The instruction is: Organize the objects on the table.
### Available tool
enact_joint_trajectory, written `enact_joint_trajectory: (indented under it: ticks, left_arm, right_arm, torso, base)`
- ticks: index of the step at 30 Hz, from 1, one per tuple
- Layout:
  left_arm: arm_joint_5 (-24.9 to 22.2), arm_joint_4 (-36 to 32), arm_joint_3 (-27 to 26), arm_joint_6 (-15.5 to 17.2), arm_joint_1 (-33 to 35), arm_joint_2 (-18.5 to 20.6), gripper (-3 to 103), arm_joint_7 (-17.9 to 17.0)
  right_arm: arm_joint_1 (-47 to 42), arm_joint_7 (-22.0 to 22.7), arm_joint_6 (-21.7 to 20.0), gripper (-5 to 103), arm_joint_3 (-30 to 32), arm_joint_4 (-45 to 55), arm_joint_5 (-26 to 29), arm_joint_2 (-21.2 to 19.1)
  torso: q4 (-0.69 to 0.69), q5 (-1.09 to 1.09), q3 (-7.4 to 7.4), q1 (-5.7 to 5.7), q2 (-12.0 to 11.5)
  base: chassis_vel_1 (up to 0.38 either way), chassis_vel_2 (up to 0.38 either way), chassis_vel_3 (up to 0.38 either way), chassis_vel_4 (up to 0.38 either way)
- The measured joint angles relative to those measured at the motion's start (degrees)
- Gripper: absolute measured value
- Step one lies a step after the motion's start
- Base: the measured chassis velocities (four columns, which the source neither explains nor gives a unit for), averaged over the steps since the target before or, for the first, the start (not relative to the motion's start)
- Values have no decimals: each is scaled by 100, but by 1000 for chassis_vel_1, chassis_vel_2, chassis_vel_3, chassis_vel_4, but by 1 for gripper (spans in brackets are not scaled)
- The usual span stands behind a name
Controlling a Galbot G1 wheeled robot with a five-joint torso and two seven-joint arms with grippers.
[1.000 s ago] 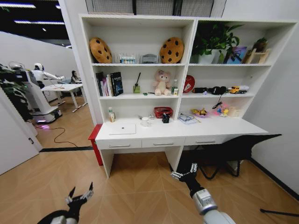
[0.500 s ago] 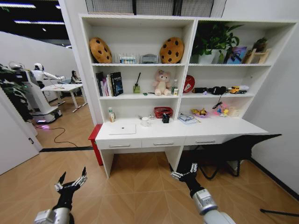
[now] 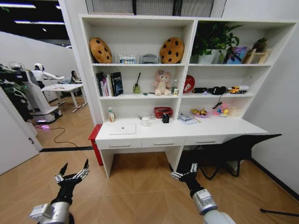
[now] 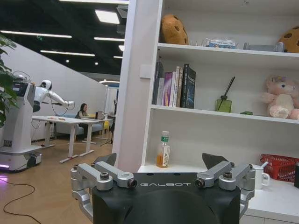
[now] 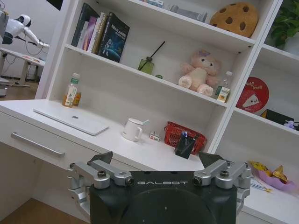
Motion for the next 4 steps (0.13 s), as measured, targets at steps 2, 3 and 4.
enact_joint_trajectory:
  ticks: [2,3,4]
  left_arm:
    - [1,5,0,-2,-1,0,100,0]
    - [1,5,0,-2,-1,0,100,0]
    - [2,7,0,-3,-1,0,100,0]
  right_arm:
    - [0,0,0,100,0,0,0,0]
    - [0,0,0,100,0,0,0,0]
    - [0,0,0,100,0,0,0,0]
  torso:
    - [0,0,0,0,0]
    - [0,0,0,0,0]
    - [0,0,0,0,0]
  base:
    - [0,0,0,0]
    - [0,0,0,0]
    - [0,0,0,0]
